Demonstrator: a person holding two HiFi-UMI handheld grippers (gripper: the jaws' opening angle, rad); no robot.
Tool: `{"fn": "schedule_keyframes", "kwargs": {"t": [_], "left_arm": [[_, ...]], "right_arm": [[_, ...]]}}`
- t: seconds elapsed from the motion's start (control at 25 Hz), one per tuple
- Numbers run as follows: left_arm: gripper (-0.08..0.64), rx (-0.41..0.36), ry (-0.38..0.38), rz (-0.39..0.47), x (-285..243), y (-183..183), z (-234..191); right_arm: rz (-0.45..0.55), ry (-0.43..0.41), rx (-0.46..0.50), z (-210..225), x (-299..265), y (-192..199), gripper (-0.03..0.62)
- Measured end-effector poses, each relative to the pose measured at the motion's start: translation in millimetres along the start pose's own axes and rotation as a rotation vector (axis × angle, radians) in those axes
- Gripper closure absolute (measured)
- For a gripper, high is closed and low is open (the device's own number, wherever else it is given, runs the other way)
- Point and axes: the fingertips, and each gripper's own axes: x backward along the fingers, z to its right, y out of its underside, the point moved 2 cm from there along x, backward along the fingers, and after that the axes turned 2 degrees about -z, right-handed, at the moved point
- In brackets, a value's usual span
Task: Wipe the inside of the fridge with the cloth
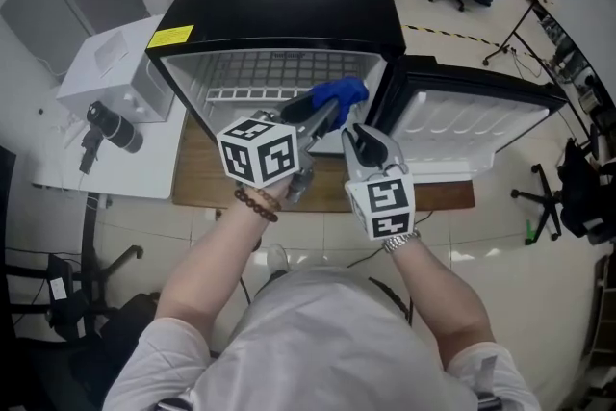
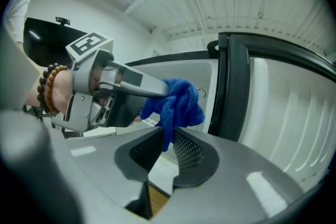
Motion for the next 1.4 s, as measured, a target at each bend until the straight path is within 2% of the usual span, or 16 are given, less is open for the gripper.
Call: {"fn": "schedule_keyframes", "kwargs": {"t": [0.08, 0.64, 1.0, 1.12, 1.4], "left_arm": [[0.453, 0.002, 0.003, 0.008, -7, 0, 2], [0.453, 0.019, 0.001, 0.022, -53, -2, -1], [0.454, 0.043, -0.054, 0.06, -69, -11, -20], [0.454, 0.028, -0.082, 0.064, -75, -13, -28], [0.454, -0.076, -0.166, 0.068, -90, -21, -42]], "right_arm": [[-0.007, 0.015, 0.001, 4, 4, 0, 0.591], [-0.024, 0.041, -0.026, 18, 12, 5, 0.591], [-0.009, 0.035, -0.029, 24, 9, -1, 0.591], [-0.004, 0.02, -0.025, 23, 7, -5, 0.591], [0.012, -0.001, -0.012, 22, 5, -11, 0.591]]}}
